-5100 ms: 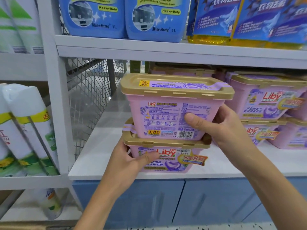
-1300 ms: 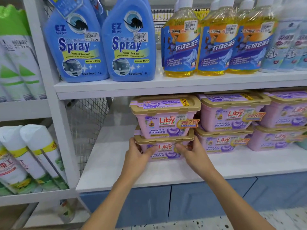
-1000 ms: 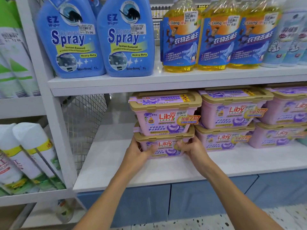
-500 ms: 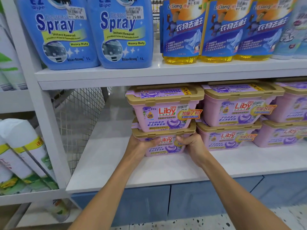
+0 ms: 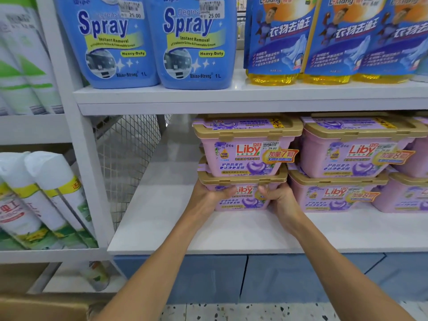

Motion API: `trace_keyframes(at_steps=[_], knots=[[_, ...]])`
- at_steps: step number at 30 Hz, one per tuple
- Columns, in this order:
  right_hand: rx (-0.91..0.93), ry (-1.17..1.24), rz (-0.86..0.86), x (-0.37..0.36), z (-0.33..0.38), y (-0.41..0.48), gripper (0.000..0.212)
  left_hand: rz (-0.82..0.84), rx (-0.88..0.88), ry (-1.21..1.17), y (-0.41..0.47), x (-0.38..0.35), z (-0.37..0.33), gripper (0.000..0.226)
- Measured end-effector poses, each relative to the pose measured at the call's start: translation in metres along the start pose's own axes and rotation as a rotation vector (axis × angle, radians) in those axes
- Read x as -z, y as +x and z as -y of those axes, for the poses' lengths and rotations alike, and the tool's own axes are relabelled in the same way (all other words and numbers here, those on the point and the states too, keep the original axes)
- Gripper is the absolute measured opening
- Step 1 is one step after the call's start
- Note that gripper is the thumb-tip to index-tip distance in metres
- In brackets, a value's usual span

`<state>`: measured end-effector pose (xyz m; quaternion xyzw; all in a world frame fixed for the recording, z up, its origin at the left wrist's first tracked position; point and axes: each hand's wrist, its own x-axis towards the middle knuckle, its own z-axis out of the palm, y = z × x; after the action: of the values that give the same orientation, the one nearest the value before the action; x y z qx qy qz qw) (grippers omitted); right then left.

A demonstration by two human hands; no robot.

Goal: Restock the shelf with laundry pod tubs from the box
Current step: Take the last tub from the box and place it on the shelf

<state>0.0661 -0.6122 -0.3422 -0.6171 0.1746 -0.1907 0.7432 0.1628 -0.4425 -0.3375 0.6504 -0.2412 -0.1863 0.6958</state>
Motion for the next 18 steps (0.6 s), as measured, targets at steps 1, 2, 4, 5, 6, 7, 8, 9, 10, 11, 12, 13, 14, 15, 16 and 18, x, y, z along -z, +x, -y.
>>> trace_keyframes(at_steps=[1, 2, 4, 5, 6, 7, 8, 9, 10, 11, 12, 13, 14, 15, 16, 18], knots=[[0.012, -0.029, -0.024, -0.001, 0.0, -0.002, 0.033, -0.007, 0.011, 0.01, -0.001, 0.001, 0.0, 0.051], [0.026, -0.059, -0.047, -0.001, 0.001, -0.005, 0.031, -0.015, 0.025, 0.021, -0.003, 0.002, 0.001, 0.053], [0.071, -0.095, -0.082, -0.004, 0.004, -0.014, 0.032, -0.037, 0.043, 0.065, -0.007, 0.006, 0.004, 0.058], [0.088, -0.105, -0.091, -0.006, 0.005, -0.02, 0.036, -0.052, 0.051, 0.097, -0.01, 0.008, 0.004, 0.059], [0.104, -0.114, -0.098, -0.008, 0.006, -0.027, 0.038, -0.066, 0.056, 0.123, -0.014, 0.011, 0.005, 0.058], [0.118, -0.135, -0.109, -0.01, 0.007, -0.034, 0.037, -0.074, 0.059, 0.144, -0.019, 0.013, 0.005, 0.056], [0.133, -0.187, -0.128, -0.012, 0.008, -0.042, 0.034, -0.073, 0.06, 0.163, -0.023, 0.015, 0.005, 0.055], [0.139, -0.269, -0.163, -0.014, 0.01, -0.049, 0.031, -0.066, 0.063, 0.195, -0.028, 0.018, 0.003, 0.057], [0.135, -0.371, -0.199, -0.016, 0.012, -0.057, 0.028, -0.058, 0.065, 0.239, -0.035, 0.02, 0.0, 0.06], [0.124, -0.483, -0.234, -0.016, 0.013, -0.065, 0.026, -0.055, 0.062, 0.299, -0.042, 0.024, -0.003, 0.065], [0.112, -0.597, -0.26, -0.018, 0.014, -0.072, 0.024, -0.063, 0.065, 0.37, -0.049, 0.028, -0.006, 0.071], [0.092, -0.715, -0.274, -0.02, 0.014, -0.08, 0.024, -0.086, 0.074, 0.455, -0.057, 0.035, -0.007, 0.077], [0.06, -0.827, -0.268, -0.023, 0.014, -0.088, 0.029, -0.113, 0.082, 0.543, -0.066, 0.042, -0.007, 0.08], [0.017, -0.925, -0.25, -0.026, 0.013, -0.096, 0.039, -0.133, 0.081, 0.62, -0.077, 0.05, -0.006, 0.08], [-0.032, -1.002, -0.225, -0.032, 0.011, -0.105, 0.05, -0.144, 0.074, 0.672, -0.089, 0.058, -0.005, 0.077], [-0.088, -1.106, -0.14, -0.048, 0.009, -0.121, 0.065, -0.151, 0.057, 0.722, -0.116, 0.076, -0.003, 0.069]])
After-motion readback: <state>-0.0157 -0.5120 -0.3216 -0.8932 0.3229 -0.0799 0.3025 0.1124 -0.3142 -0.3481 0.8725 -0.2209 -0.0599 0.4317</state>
